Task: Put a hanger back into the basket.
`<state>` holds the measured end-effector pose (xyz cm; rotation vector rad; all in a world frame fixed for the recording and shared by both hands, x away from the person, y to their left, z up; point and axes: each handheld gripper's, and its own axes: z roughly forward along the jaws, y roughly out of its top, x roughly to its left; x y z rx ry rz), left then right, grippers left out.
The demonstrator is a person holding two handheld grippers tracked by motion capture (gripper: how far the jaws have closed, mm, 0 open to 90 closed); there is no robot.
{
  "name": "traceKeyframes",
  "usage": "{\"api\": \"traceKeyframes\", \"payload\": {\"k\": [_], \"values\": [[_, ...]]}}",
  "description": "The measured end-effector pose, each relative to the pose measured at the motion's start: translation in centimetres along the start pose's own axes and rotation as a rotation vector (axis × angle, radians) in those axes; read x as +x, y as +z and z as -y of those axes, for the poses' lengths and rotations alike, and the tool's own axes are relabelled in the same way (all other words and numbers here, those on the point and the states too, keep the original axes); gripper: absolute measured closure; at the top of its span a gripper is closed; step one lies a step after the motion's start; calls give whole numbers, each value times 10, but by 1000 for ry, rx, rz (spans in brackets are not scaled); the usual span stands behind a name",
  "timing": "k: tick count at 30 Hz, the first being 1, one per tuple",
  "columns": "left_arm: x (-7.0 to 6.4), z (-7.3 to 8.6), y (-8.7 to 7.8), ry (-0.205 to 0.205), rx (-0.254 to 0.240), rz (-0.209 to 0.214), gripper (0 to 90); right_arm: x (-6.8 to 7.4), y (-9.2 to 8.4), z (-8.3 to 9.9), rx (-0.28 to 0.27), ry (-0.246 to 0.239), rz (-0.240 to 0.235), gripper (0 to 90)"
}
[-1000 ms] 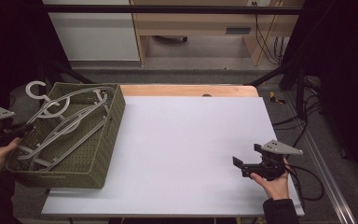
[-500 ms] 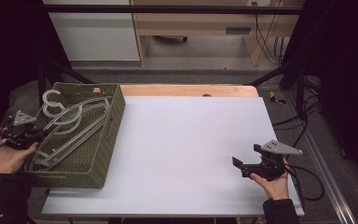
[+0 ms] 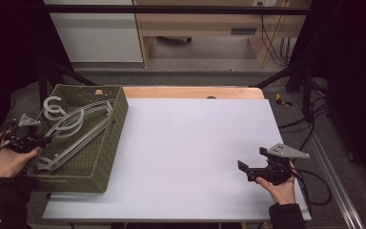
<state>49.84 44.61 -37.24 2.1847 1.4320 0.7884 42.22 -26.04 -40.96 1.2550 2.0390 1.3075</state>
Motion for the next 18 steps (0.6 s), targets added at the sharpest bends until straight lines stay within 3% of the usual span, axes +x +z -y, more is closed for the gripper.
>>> {"api": "traceKeyframes", "payload": {"k": [2, 6, 9, 10, 12, 13, 18], "values": [[0, -1, 0, -9, 7, -2, 804, 0, 0, 0, 2, -2, 1, 7], [-2, -2, 4, 9, 25, -59, 814, 0, 0, 0, 1, -3, 2, 7], [-7, -3, 12, 51, 121, -44, 806, 0, 0, 0, 1, -4, -3, 7], [-8, -4, 12, 61, 131, -42, 798, 0, 0, 0, 1, -5, -4, 6], [-8, -4, 12, 65, 124, -32, 770, 0, -1, 0, 0, -2, 0, 6], [-7, -4, 11, 63, 109, -17, 701, 0, -1, 0, 0, -2, -1, 6], [-4, -3, -2, 12, 14, 35, 565, 0, -1, 0, 0, -3, -2, 6]]}}
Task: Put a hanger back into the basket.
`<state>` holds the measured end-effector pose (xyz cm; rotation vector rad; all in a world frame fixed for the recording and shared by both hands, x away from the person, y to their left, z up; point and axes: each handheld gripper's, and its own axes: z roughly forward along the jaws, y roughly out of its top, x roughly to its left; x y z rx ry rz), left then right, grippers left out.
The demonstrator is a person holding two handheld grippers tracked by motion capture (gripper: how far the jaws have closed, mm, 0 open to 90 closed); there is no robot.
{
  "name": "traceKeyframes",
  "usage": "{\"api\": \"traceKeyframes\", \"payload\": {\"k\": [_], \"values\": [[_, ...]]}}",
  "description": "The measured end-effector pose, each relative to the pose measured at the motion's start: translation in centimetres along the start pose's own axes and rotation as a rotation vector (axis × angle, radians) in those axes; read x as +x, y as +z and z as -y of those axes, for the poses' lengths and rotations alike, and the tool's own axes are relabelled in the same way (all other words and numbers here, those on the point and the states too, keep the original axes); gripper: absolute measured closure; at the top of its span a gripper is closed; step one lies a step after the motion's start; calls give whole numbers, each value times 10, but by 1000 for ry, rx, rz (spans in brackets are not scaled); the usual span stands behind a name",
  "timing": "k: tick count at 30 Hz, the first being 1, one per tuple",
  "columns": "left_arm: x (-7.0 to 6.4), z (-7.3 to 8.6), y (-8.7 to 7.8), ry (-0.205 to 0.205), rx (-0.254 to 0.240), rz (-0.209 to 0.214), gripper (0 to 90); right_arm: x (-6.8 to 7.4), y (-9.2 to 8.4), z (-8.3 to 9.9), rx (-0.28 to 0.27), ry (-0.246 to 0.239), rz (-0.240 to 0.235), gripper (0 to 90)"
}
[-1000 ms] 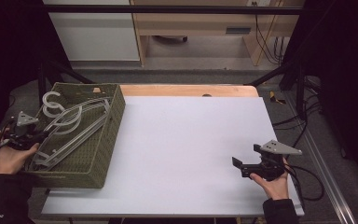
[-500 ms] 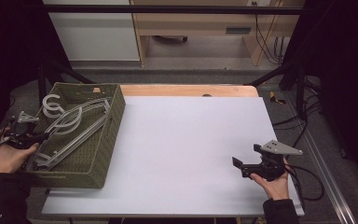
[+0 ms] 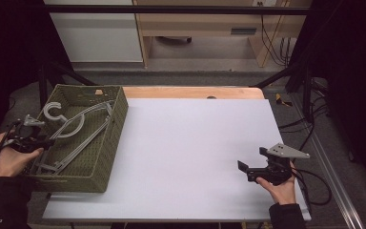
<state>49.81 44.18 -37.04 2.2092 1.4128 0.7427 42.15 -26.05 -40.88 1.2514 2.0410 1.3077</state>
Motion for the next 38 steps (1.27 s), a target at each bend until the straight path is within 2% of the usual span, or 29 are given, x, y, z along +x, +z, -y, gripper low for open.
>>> {"api": "traceKeyframes", "payload": {"k": [2, 5, 7, 10, 15, 21, 25, 30, 36, 38], "values": [[0, -1, -7, -29, -49, 36, 543, 0, 0, 0, -3, -2, -3, 6], [-5, -3, -16, -41, -124, 77, 486, 0, -1, -1, -8, -4, -1, 6], [-12, -6, -22, -58, -194, 110, 445, 1, -2, -1, -12, 3, 0, 6], [-22, -8, -29, -68, -268, 152, 378, 0, -3, -1, -18, -9, -4, 6], [-50, -11, -42, -65, -392, 251, 273, 2, -3, -2, -37, -3, -10, 6], [-86, -9, -50, -65, -501, 371, 168, 1, -5, -2, -51, -4, -16, 6], [-111, -4, -47, -58, -537, 428, 138, 2, -6, -3, -63, -2, -19, 6], [-139, 0, -39, -38, -547, 454, 133, 1, -9, -2, -75, -9, -28, 6], [-159, 0, -28, -11, -529, 475, 145, 2, -12, -2, -93, -8, -32, 6], [-163, -1, -25, -5, -530, 466, 150, 2, -12, -2, -97, -10, -39, 6]]}}
